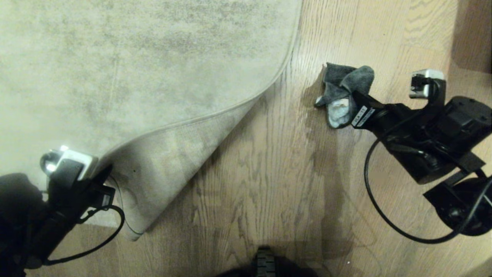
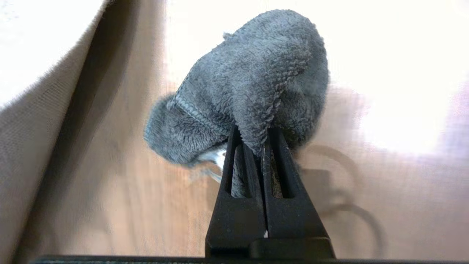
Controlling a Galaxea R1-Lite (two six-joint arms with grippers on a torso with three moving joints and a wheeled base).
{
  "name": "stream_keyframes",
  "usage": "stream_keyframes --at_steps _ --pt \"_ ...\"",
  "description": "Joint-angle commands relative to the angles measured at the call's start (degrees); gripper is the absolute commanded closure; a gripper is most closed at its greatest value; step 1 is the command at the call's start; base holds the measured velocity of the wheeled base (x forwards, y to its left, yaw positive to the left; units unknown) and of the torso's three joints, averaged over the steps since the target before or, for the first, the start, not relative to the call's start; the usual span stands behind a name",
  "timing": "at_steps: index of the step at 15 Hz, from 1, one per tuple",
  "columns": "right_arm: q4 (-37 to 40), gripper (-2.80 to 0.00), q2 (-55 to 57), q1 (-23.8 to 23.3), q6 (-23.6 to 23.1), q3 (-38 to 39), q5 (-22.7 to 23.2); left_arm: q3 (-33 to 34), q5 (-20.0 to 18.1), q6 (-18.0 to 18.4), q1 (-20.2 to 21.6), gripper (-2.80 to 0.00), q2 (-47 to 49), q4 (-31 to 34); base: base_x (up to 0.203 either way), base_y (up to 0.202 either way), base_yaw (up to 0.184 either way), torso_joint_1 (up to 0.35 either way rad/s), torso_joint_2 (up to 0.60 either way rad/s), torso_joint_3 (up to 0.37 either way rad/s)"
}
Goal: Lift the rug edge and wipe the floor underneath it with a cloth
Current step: Wipe the floor under the carpet with a rag
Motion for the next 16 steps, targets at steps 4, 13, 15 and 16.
stream_keyframes --at_steps 4,13,15,16 --pt "-0.4 0.0 -13.9 -8.3 -1.7 13.0 0.1 -0.3 0.2 0.1 -1.5 0.0 0.3 -1.8 0.0 0.0 0.0 0.0 0.0 0.0" --pt "2.4 0.0 -40.3 -24.9 -2.8 39.4 7.2 0.0 2.7 0.1 -4.6 0.0 0.4 -1.8 0.0 0.0 0.0 0.0 0.0 0.0" --pt "10.4 0.0 -46.4 -25.2 -3.4 39.4 7.9 0.0 2.7 0.1 -4.8 0.0 0.4 -1.8 0.0 0.0 0.0 0.0 0.0 0.0" --pt "15.9 0.0 -50.7 -25.2 -4.0 39.5 8.0 -0.1 2.7 0.1 -4.8 0.0 0.3 -1.8 0.0 0.0 0.0 0.0 0.0 0.0"
